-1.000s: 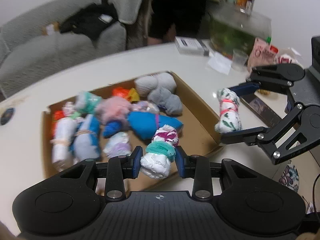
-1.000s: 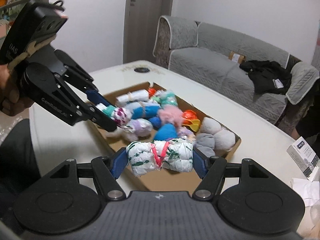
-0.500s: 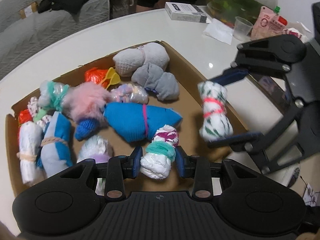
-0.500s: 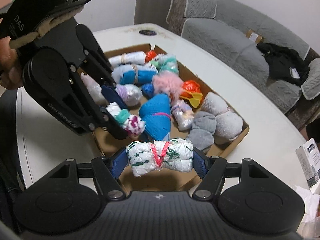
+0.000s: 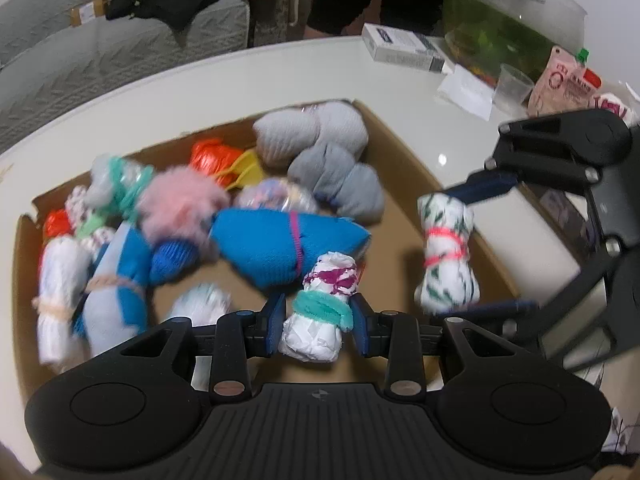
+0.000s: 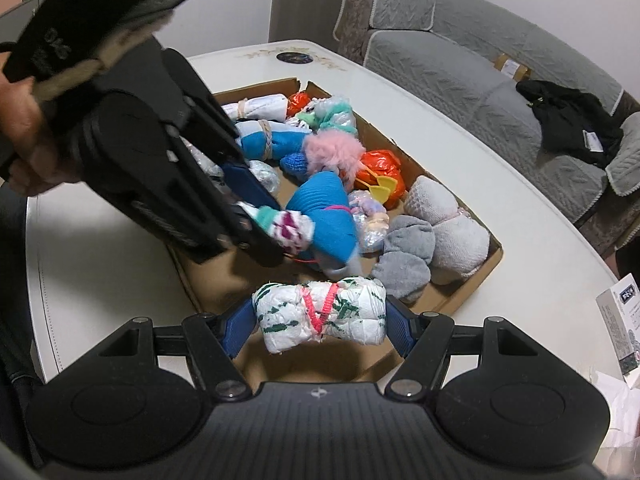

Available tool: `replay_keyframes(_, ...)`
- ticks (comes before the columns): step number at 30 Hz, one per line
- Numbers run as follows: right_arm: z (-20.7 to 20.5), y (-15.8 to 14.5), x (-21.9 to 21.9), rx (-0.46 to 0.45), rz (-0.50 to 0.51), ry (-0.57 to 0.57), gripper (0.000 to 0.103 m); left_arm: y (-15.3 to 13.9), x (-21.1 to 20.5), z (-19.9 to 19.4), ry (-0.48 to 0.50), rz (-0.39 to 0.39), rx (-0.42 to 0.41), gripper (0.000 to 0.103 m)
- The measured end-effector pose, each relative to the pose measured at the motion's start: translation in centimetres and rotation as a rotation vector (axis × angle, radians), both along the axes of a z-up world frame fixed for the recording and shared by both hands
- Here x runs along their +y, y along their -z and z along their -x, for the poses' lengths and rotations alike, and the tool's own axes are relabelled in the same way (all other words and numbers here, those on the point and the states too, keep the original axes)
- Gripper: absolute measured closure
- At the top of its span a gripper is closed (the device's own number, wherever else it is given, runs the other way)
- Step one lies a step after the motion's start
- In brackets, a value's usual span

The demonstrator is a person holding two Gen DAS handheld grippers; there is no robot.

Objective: Organize objects
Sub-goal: 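Carry both white patterned bundles into the box and lower them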

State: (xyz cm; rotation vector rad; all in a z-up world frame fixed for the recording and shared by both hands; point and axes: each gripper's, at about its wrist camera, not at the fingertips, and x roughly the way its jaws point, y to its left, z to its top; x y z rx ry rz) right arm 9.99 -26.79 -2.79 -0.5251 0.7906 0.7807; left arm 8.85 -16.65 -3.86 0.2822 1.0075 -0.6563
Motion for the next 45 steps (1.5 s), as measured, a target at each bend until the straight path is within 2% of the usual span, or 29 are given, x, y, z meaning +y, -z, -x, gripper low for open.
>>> replay_keyframes(10,-0.6,1.4,1.5,0.049,0.029,-0.017,0.038,1.8,0.9,-0.1,0.003,-0.048,0.047,0.062)
replay_keyframes(18,-1.5,2.2,2.7,0.095,0.050,-0.058,0.038,1.7,0.8,-0.4,-0.015,-0.066,0.053,0.062)
replay_keyframes(26,-3.2,3.0,2.9,0.140,0.122,-0.103,0.038,1.7,0.7,-0.6,-0.041,-0.056,0.073,0.063)
replay_keyframes(37,-3.1,3.2,2.7,0.157,0.129,-0.073,0.038,1.7,-0.6,0.2,-0.034,-0.075,0.050,0.063)
replay_keyframes(45,-2.9,2.9,2.7,0.162,0.139,-0.053,0.033,1.6,-0.2,0.4,-0.061,-0.081,0.040,0.059)
